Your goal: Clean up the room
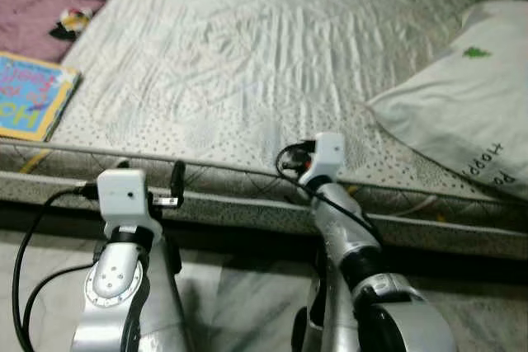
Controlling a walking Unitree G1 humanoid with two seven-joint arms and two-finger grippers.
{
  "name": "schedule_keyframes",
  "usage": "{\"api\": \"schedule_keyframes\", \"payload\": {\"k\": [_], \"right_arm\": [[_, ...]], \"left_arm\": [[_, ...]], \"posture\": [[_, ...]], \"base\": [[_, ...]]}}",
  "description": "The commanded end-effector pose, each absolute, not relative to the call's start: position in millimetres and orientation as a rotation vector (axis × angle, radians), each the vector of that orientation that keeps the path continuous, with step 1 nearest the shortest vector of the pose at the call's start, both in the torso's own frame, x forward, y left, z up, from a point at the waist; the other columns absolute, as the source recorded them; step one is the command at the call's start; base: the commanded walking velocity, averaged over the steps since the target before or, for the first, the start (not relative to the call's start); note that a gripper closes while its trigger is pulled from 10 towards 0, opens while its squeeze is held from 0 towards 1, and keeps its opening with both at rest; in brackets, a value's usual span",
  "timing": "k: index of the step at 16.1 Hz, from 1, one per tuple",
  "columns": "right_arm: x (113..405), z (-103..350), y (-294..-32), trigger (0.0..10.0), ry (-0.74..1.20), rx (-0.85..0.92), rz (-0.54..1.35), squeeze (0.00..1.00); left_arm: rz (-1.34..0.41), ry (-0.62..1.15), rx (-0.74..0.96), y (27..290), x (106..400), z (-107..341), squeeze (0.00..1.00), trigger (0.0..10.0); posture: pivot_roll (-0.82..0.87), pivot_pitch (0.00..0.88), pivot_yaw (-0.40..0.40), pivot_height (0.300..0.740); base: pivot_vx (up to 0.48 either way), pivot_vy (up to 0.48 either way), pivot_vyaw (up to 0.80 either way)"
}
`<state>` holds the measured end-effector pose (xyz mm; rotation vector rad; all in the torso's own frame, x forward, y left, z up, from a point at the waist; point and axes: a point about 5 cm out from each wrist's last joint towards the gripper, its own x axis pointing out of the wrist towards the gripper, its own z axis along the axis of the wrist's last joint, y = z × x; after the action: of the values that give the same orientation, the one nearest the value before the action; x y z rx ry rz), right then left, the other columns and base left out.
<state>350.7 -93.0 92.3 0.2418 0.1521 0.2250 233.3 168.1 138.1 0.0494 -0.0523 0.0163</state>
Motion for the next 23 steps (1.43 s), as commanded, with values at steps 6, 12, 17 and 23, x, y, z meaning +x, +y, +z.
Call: {"api": "schedule_keyframes", "payload": {"k": [6, 12, 17, 23], "right_arm": [[300, 111, -151, 10.0, -0.071, -0.003, 0.151, 0.0], [248, 102, -176, 10.0, 0.002, -0.056, 0.031, 0.0], [252, 106, -168, 10.0, 0.021, 0.013, 0.039, 0.0], [257, 114, -168, 10.0, 0.011, 0.045, 0.006, 0.0]], "left_arm": [[-0.221, -0.031, 0.182, 163, 229, 125, 0.0, 10.0], [-0.094, -0.043, 0.075, 149, 223, 112, 0.0, 10.0], [0.008, -0.041, 0.076, 164, 225, 111, 0.0, 10.0], [0.028, -0.033, 0.066, 165, 223, 113, 0.0, 10.0]], "posture": [[0.02, 0.0, -0.02, 0.471], [-0.06, 0.0, 0.008, 0.471], [-0.02, 0.0, -0.004, 0.471], [-0.03, 0.0, -0.001, 0.471]], "base": [[0.0, 0.0, 0.0], [0.0, 0.0, 0.0], [0.0, 0.0, 0.0], [0.0, 0.0, -0.55]]}}
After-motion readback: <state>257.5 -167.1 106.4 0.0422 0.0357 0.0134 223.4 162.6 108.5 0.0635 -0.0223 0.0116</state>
